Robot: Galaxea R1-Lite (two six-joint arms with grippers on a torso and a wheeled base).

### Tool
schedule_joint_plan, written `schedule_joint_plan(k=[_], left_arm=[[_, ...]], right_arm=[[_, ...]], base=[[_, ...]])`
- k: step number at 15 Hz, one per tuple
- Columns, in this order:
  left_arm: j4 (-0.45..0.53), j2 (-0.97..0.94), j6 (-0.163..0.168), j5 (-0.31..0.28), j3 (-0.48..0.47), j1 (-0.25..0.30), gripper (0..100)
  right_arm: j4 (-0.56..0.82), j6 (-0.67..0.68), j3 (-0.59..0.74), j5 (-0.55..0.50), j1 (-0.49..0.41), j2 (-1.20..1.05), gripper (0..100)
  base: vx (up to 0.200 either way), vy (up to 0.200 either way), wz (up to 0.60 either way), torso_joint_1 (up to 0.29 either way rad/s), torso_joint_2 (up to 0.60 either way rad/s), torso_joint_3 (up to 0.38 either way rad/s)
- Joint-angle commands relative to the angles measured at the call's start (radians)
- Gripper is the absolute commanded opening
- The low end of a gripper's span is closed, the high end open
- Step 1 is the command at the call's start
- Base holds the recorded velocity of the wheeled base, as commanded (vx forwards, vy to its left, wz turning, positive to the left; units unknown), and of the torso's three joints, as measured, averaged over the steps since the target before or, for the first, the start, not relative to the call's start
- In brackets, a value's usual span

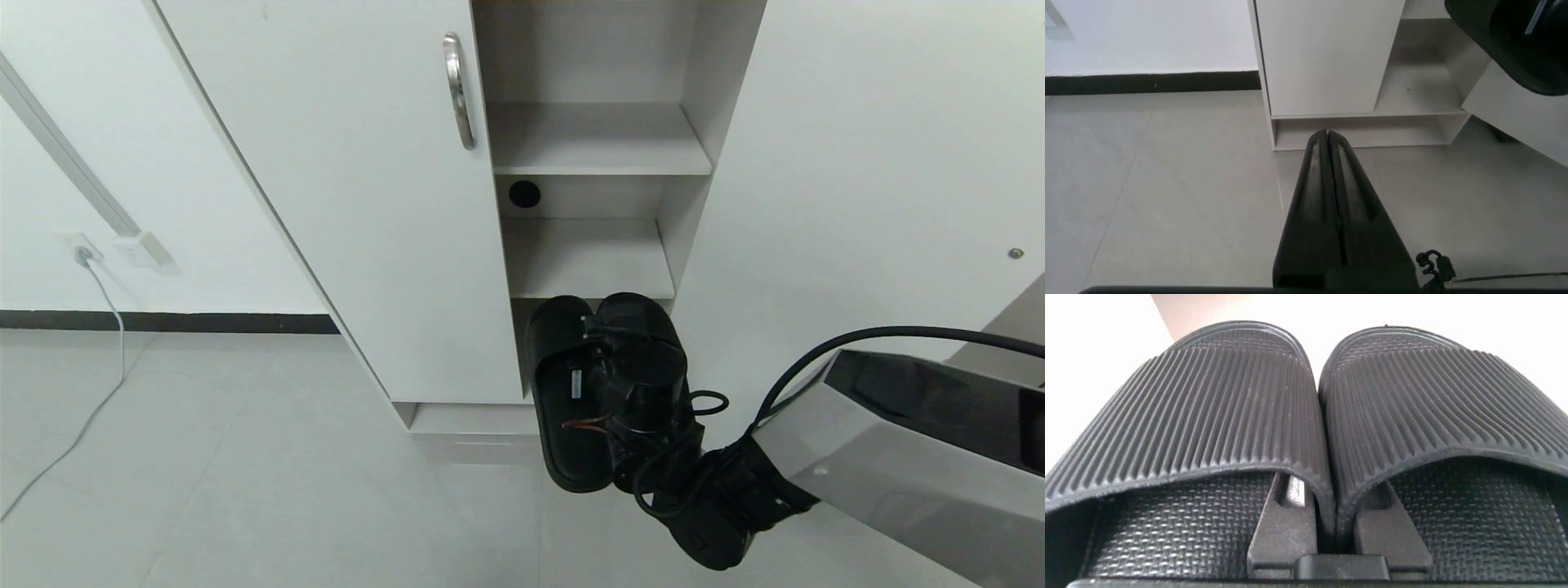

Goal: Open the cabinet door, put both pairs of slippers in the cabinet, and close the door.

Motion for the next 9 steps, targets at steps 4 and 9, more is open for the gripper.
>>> schedule_joint_plan(k=[4, 9], left_arm=[[0.0, 0.0, 0.0, 0.0, 0.0, 0.0, 0], [0.0, 0.0, 0.002, 0.0, 0.0, 0.0, 0]], right_arm=[[-0.003, -0.001, 0.001, 0.001, -0.004, 0.024, 0], [-0.008, -0.001, 0.005, 0.001, -0.006, 0.041, 0]], base=[[0.0, 0.0, 0.0, 0.0, 0.0, 0.0], [0.08, 0.0, 0.0, 0.001, 0.0, 0.001]])
